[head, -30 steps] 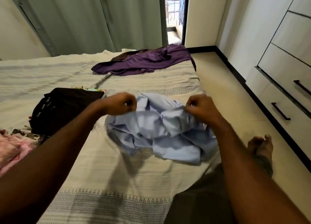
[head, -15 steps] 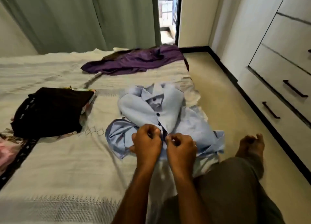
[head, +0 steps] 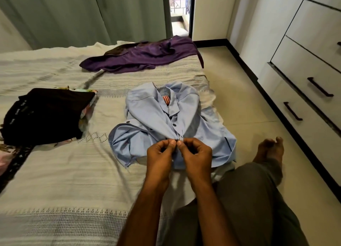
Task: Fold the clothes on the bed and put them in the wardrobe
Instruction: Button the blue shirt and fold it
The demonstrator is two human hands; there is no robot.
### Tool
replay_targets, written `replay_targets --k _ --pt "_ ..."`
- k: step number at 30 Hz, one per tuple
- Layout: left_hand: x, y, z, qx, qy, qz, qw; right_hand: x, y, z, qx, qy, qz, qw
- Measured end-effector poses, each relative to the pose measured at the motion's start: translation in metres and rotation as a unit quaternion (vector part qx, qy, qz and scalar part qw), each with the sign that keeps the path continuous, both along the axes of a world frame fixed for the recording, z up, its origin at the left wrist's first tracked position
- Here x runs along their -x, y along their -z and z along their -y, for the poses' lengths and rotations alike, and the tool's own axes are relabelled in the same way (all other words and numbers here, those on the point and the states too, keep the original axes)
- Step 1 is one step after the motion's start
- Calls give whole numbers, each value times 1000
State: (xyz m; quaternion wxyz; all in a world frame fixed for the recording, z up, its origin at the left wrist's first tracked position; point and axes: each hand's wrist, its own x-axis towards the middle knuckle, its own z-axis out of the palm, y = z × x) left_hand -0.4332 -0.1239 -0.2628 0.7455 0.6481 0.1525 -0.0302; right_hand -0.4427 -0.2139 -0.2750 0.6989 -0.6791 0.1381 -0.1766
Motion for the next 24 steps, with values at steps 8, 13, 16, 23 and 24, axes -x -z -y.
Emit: replay_targets --k 8,13,16,23,24 --pt "1 0 3 -8 -39 15 999 1 -2 0 70 17 25 997" --pt "1 0 5 -49 -56 19 997 3 -1 0 142 37 36 989" --pt "0 3 5 -96 -68 30 993 4 -2 -2 170 61 60 982" --pt "2 5 5 -86 -42 29 995 3 -4 -2 177 70 55 980" --pt "2 4 6 -82 -37 28 996 3 -2 -1 172 69 51 981"
